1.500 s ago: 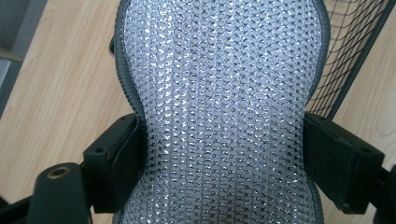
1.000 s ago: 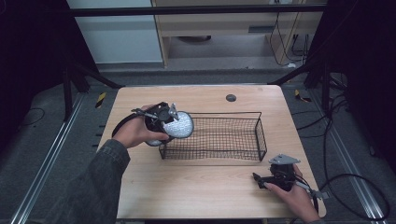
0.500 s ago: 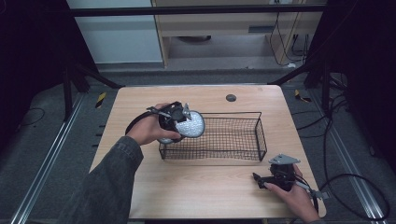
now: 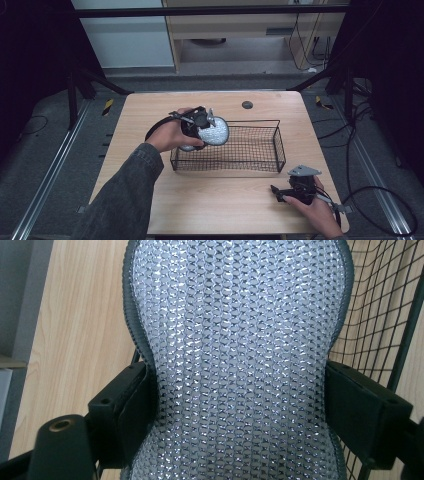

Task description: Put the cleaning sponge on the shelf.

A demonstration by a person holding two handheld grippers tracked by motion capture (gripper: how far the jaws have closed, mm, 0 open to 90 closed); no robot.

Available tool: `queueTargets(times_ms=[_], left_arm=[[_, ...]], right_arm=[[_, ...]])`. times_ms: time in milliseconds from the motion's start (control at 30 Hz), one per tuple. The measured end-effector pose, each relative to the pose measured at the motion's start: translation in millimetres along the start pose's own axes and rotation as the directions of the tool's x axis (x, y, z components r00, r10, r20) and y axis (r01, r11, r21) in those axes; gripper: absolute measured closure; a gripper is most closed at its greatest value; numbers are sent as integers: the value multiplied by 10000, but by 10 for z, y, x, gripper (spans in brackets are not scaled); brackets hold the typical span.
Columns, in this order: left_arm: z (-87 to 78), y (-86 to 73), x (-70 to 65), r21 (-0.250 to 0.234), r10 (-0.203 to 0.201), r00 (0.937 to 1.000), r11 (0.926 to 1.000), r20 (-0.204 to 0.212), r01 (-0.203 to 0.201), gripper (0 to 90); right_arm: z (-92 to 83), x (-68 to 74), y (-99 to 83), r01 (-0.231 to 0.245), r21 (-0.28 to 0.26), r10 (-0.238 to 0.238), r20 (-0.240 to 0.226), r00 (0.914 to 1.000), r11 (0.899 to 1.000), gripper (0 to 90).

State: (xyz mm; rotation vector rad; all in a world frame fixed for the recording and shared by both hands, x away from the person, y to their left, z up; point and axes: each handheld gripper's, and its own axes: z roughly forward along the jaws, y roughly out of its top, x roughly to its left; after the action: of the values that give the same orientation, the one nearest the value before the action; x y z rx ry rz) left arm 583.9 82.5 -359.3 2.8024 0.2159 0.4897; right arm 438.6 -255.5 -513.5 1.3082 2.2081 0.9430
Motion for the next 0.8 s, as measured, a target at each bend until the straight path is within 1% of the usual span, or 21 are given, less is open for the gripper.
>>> queueTargets(times_ms=[67, 100, 167, 233, 400, 500, 567, 600, 700, 733, 800], left_arm=[[10, 17, -3, 47, 41, 10000, 10000, 6, -41, 168], [13, 27, 5, 76, 142, 9999, 9999, -24, -142, 168], [19, 42, 8, 24, 43, 10000, 10000, 9, -43, 168], [31, 54, 8, 30, 48, 10000, 10000, 34, -48, 168], [68, 90, -10, 59, 203, 9998, 9998, 50, -203, 168], [92, 113, -17, -5, 153, 9998, 9999, 104, -153, 168], [114, 126, -19, 17, 196, 9997, 9998, 150, -196, 168], [133, 133, -21, 39, 286, 9995, 9996, 131, -286, 168], [168, 132, -22, 83, 312, 9994, 9995, 167, -314, 168], [175, 125, -25, 74, 240, 9995, 9997, 214, -241, 167], [197, 103, -28, 130, 293, 9994, 9995, 194, -295, 167]], right_arm=[[0, 0, 0, 4, -1, -4, -16, 10000, 10000, 15], [0, -1, 0, 7, -1, -7, -16, 10000, 10000, 16], [1, -1, 1, 12, 3, -12, -21, 10000, 10000, 15], [1, -2, 1, 14, 4, -14, -23, 10000, 10000, 15], [2, -2, 1, 15, 7, -15, -19, 10000, 10000, 15], [3, -3, 3, 29, 1, -29, -35, 10000, 10000, 14], [5, -4, 3, 40, -11, -41, -42, 10000, 10000, 14], [3, -4, 3, 39, 2, -39, -34, 10000, 10000, 14], [3, -4, 3, 40, 3, -40, -36, 10000, 10000, 14], [5, -4, 3, 43, -8, -43, -38, 10000, 10000, 14], [5, -4, 3, 40, -10, -40, -41, 10000, 10000, 14]])
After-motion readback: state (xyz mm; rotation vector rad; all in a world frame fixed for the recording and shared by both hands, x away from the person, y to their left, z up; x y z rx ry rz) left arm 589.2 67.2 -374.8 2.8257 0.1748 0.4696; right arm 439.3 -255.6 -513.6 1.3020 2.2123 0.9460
